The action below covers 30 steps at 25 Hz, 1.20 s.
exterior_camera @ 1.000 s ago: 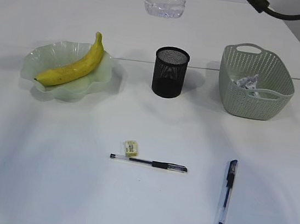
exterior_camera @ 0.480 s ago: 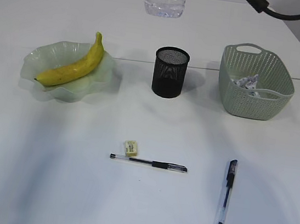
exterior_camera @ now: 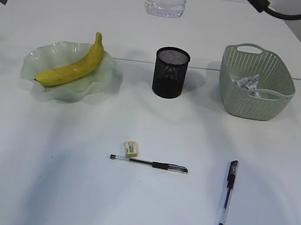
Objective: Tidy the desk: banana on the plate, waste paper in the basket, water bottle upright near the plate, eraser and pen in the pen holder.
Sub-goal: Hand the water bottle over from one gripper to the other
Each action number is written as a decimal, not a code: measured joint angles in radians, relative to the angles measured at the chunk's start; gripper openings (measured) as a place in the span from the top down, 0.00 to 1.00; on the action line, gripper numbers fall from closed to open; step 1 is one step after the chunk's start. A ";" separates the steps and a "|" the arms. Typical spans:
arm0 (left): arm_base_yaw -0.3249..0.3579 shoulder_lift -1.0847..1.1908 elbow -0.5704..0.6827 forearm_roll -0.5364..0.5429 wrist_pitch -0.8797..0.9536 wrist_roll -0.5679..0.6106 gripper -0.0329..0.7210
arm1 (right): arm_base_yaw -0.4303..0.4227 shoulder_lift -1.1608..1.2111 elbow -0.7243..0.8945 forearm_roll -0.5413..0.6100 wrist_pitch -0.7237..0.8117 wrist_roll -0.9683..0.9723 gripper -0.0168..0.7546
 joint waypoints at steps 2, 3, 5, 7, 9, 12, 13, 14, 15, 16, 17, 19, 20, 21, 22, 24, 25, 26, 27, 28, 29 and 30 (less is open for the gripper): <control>0.000 0.000 0.000 0.002 0.020 0.000 0.70 | 0.000 0.000 0.000 0.000 0.000 0.004 0.53; 0.000 0.000 0.000 0.005 0.027 -0.003 0.70 | 0.000 0.000 0.000 0.000 0.000 0.006 0.53; 0.000 0.000 0.000 0.001 0.029 -0.014 0.70 | 0.000 0.000 0.000 0.000 0.000 0.008 0.53; 0.000 0.000 0.000 -0.028 0.023 -0.017 0.70 | 0.000 0.000 0.000 0.000 0.000 0.010 0.53; 0.000 -0.002 0.000 -0.080 0.005 -0.015 0.70 | 0.000 0.000 0.000 0.000 0.000 0.012 0.53; 0.000 -0.019 0.000 -0.174 -0.037 0.028 0.70 | 0.000 0.000 0.000 0.000 0.000 0.014 0.53; 0.000 -0.032 0.000 -0.200 -0.054 0.043 0.70 | 0.000 0.000 0.000 0.000 0.000 0.014 0.53; 0.000 -0.045 0.000 -0.229 -0.066 0.063 0.70 | 0.000 0.000 0.000 0.000 0.000 0.017 0.53; 0.000 -0.061 0.000 -0.259 -0.079 0.088 0.70 | 0.000 0.000 0.000 0.000 0.000 0.017 0.53; 0.000 -0.079 0.000 -0.293 -0.090 0.115 0.70 | 0.000 0.000 0.000 -0.002 0.000 0.017 0.53; 0.000 -0.098 0.000 -0.327 -0.098 0.155 0.70 | 0.000 0.000 0.000 -0.004 0.000 0.017 0.53; 0.010 -0.132 0.000 -0.425 -0.109 0.252 0.70 | 0.000 0.000 0.000 -0.018 0.000 0.019 0.53; 0.020 -0.150 0.000 -0.474 -0.111 0.295 0.70 | 0.000 0.000 0.000 -0.026 0.000 0.020 0.53; 0.031 -0.167 0.000 -0.534 -0.111 0.350 0.70 | 0.000 0.000 0.000 -0.034 0.000 0.023 0.53; 0.043 -0.179 0.000 -0.598 -0.111 0.406 0.70 | 0.000 0.000 0.000 -0.038 0.000 0.023 0.53; 0.078 -0.204 0.000 -0.729 -0.109 0.521 0.70 | 0.000 0.000 0.000 -0.045 0.000 0.023 0.53; 0.093 -0.211 0.000 -0.810 -0.098 0.594 0.70 | 0.000 0.000 0.000 -0.045 0.000 0.023 0.53; 0.112 -0.219 0.000 -0.898 -0.083 0.673 0.70 | 0.000 0.000 0.000 -0.045 0.000 0.023 0.53; 0.133 -0.225 0.000 -0.973 -0.065 0.744 0.70 | 0.000 0.000 0.000 -0.045 0.000 0.023 0.53; 0.153 -0.227 0.000 -1.067 -0.037 0.832 0.70 | 0.000 0.000 0.000 -0.045 0.000 0.023 0.53; 0.169 -0.227 0.000 -1.162 0.001 0.921 0.70 | 0.000 0.000 0.000 -0.045 0.000 0.023 0.53; 0.187 -0.227 0.000 -1.237 0.043 0.991 0.70 | 0.000 0.000 0.000 -0.045 0.000 0.023 0.53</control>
